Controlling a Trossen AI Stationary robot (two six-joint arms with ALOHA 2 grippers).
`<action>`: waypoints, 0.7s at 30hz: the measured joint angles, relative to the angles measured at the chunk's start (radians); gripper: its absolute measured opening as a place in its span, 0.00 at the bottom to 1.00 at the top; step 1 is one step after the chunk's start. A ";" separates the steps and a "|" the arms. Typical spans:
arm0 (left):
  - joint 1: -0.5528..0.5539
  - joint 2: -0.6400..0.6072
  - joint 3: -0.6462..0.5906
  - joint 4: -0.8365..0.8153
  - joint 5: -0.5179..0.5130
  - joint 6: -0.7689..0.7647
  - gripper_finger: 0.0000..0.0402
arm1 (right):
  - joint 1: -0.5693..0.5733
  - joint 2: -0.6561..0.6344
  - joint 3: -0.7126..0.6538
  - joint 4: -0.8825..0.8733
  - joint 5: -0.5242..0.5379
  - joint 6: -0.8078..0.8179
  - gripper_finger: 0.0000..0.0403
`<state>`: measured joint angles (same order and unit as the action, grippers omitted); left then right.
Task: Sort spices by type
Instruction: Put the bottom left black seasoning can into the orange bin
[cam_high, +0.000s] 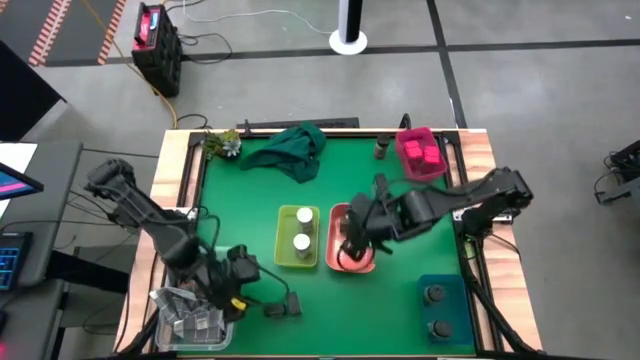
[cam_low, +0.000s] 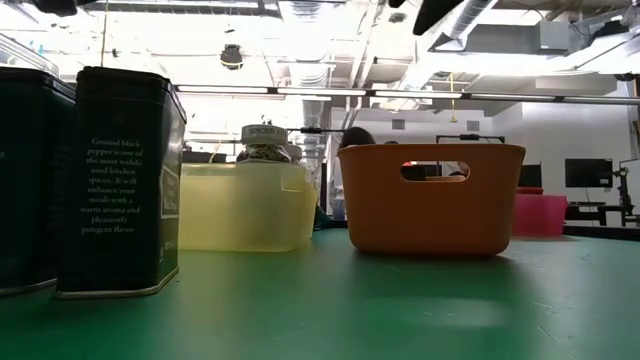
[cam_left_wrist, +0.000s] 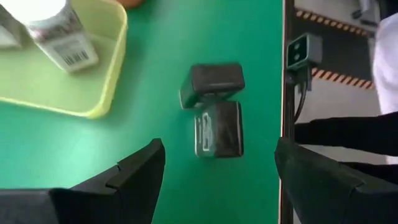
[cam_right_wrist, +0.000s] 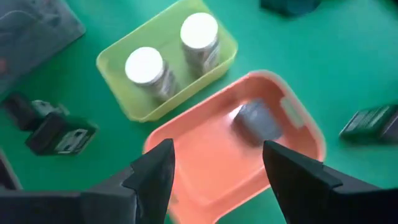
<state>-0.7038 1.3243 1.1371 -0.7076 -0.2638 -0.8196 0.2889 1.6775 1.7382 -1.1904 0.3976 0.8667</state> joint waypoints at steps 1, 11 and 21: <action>-0.010 0.022 0.013 -0.009 -0.001 -0.014 0.72 | 0.020 0.007 0.000 -0.008 0.013 0.035 0.67; -0.069 0.252 0.145 -0.021 -0.002 -0.071 0.72 | 0.124 0.079 0.000 -0.071 0.079 0.248 0.67; -0.063 0.379 0.159 -0.036 0.023 -0.024 0.72 | 0.142 0.068 0.000 -0.092 0.138 0.297 0.67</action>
<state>-0.7669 1.7038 1.2961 -0.7440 -0.2412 -0.8431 0.4308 1.7454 1.7378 -1.2822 0.5352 1.1641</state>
